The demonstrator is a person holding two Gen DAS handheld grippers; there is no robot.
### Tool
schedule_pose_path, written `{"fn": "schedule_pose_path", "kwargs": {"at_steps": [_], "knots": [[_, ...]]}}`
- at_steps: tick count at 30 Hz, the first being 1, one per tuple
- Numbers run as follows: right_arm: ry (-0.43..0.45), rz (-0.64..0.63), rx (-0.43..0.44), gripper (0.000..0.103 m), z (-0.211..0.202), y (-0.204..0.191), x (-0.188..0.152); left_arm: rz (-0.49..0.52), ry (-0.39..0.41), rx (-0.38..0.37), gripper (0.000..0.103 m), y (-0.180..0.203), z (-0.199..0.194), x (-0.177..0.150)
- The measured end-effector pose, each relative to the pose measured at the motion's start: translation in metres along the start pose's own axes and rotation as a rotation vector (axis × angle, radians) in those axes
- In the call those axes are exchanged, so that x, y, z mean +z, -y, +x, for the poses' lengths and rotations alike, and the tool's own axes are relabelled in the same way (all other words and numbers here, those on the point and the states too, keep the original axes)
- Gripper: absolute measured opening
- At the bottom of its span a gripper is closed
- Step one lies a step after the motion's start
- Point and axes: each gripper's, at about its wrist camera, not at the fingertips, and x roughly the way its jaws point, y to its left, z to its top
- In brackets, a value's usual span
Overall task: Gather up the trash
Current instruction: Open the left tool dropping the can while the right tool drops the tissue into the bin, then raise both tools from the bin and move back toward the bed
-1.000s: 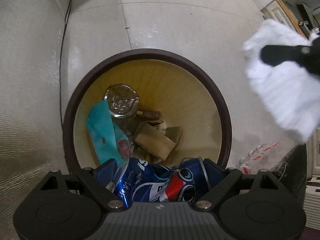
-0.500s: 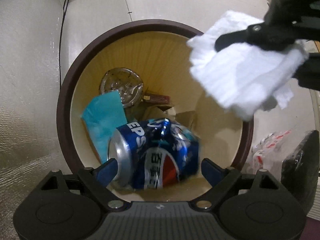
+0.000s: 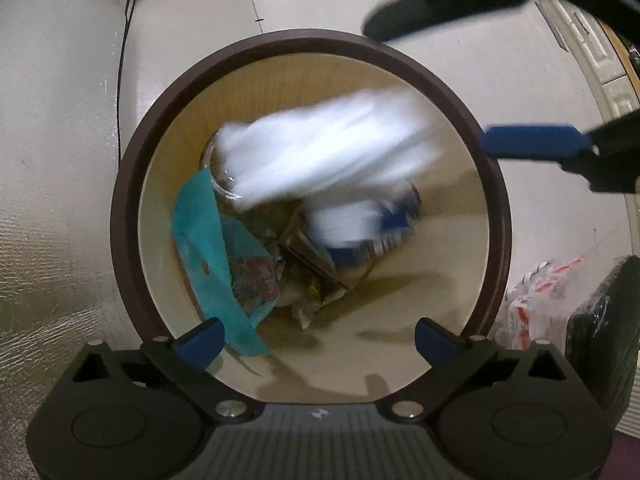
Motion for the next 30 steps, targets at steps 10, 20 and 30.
{"fn": "schedule_pose_path", "kwargs": {"at_steps": [10,20,30], "knots": [[-0.027,-0.041,-0.050,0.103,-0.001,0.005,-0.002,0.014,0.019,0.004,0.102,-0.003,-0.004,-0.004],[-0.042,-0.105,-0.067,0.103,-0.018,0.004,-0.010,0.059,0.067,0.030,0.103,0.011,-0.024,-0.008],[-0.010,-0.155,-0.096,0.103,-0.053,0.002,-0.021,0.045,0.163,0.078,0.103,0.014,-0.072,-0.019]]}}
